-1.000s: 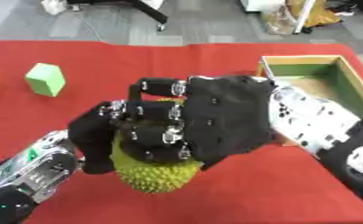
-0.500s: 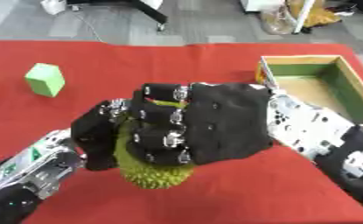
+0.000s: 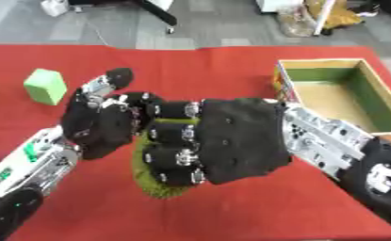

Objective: Pick up the objects with one hand, pass them to the other hand, and then place them into the box on the other side of the table.

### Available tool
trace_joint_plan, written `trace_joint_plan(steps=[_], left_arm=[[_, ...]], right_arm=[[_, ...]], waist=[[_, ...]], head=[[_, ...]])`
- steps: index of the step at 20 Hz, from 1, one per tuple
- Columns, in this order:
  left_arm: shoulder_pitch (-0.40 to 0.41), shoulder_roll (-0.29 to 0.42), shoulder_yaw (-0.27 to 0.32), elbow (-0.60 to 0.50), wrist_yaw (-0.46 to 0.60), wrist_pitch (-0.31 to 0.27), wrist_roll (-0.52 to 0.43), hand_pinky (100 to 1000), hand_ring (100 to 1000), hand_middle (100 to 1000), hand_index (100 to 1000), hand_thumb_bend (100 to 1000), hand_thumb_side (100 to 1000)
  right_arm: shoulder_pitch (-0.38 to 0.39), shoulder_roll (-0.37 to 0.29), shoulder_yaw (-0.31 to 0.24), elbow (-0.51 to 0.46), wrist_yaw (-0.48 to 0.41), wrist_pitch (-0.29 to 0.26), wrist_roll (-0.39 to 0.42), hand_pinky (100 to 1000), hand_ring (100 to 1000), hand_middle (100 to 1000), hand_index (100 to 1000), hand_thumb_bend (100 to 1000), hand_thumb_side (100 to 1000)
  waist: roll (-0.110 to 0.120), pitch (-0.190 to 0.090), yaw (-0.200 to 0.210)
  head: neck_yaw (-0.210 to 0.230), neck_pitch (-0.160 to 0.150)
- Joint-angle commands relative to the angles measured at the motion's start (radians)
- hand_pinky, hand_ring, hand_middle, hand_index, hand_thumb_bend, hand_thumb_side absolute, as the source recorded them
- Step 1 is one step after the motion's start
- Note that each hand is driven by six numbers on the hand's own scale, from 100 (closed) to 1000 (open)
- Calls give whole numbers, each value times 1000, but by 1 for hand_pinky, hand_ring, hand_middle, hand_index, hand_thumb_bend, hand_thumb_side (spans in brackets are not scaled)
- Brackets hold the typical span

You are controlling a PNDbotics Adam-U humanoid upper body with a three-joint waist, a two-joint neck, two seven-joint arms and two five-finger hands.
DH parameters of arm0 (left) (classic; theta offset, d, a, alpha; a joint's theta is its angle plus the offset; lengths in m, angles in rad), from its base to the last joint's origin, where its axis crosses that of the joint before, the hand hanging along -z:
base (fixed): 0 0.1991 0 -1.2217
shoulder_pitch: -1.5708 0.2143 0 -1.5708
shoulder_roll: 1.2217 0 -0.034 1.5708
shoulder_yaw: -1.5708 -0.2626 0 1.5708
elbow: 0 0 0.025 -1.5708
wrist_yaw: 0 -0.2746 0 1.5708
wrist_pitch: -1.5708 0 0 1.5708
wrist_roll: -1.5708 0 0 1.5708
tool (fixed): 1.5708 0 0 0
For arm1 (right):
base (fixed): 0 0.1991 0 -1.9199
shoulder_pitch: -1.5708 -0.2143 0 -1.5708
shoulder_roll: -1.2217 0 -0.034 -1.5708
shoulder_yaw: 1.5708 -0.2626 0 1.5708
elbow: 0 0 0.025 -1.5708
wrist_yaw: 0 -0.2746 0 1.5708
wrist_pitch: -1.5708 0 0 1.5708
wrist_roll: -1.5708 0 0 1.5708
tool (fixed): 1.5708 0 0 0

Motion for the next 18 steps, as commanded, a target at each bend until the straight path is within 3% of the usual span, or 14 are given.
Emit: trace_joint_plan(steps=[1,4,12,18], left_arm=[[-2,8,55,19,-39,-45,24,708,639,668,755,374,1000],[13,15,91,36,-49,-76,55,709,641,676,755,418,1000],[64,48,158,26,-43,-114,109,707,634,673,754,422,1000],[115,67,196,-7,-38,-125,139,706,630,667,752,407,1000]], right_arm=[[-11,-26,-15,-4,-33,-166,-149,548,512,498,467,100,224],[-11,-27,-23,-4,-60,-166,-137,542,507,494,466,100,217],[-7,-56,-61,-4,-128,-166,-120,535,502,490,464,100,208],[20,-114,-125,-4,-209,-166,-113,518,491,482,462,100,182]], waist=[[-5,4,0],[-5,4,1],[-4,1,7],[-4,1,11]], head=[[-7,-9],[-10,-9],[-17,-9],[-27,-13]])
